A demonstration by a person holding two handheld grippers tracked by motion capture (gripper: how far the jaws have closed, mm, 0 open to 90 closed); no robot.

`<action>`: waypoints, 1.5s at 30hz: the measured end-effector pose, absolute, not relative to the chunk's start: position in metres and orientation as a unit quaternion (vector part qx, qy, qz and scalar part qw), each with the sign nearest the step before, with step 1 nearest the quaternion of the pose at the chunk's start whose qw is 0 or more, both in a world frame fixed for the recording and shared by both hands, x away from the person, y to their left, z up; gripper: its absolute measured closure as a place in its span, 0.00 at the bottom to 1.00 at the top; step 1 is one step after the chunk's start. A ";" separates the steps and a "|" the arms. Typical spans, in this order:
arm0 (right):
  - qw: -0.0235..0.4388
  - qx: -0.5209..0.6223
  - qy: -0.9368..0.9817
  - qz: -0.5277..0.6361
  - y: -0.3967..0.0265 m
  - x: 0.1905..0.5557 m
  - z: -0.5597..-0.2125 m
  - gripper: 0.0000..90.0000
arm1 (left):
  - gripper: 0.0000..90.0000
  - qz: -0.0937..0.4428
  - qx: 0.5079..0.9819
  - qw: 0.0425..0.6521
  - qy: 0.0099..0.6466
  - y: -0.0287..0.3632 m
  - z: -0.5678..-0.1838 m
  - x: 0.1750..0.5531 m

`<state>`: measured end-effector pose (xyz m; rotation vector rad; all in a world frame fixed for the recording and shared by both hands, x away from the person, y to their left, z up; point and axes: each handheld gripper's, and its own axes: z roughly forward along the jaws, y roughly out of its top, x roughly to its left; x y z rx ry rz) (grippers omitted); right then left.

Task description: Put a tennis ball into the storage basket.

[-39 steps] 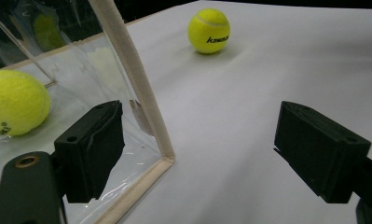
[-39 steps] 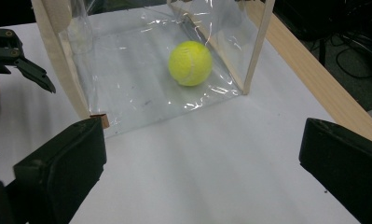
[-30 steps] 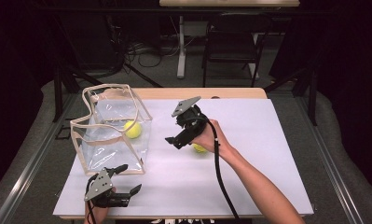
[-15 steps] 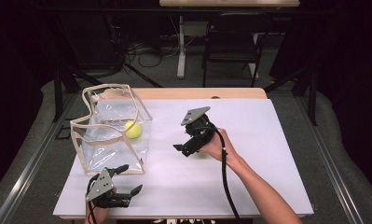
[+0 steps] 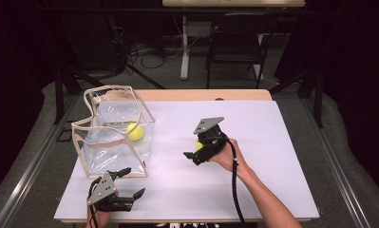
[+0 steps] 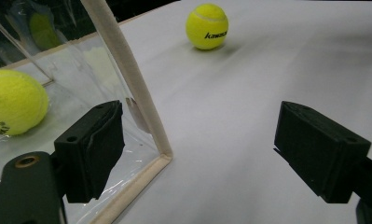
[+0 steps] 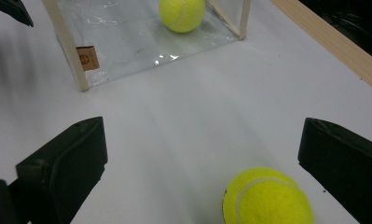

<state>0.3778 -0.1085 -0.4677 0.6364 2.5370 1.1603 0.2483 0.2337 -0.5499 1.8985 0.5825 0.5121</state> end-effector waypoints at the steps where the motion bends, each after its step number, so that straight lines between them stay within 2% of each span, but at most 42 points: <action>1: 0.139 0.221 0.878 0.402 -0.110 0.377 -0.469 0.01 | 0.18 0.214 0.791 0.519 0.243 0.234 -0.550 0.248; 20: 0.141 0.231 0.875 0.401 -0.123 0.374 -0.481 0.01 | 0.18 0.213 0.792 0.518 0.243 0.233 -0.550 0.248; 45: 0.155 0.269 0.863 0.399 -0.147 0.395 -0.498 0.00 | 0.18 0.210 0.792 0.520 0.240 0.232 -0.550 0.248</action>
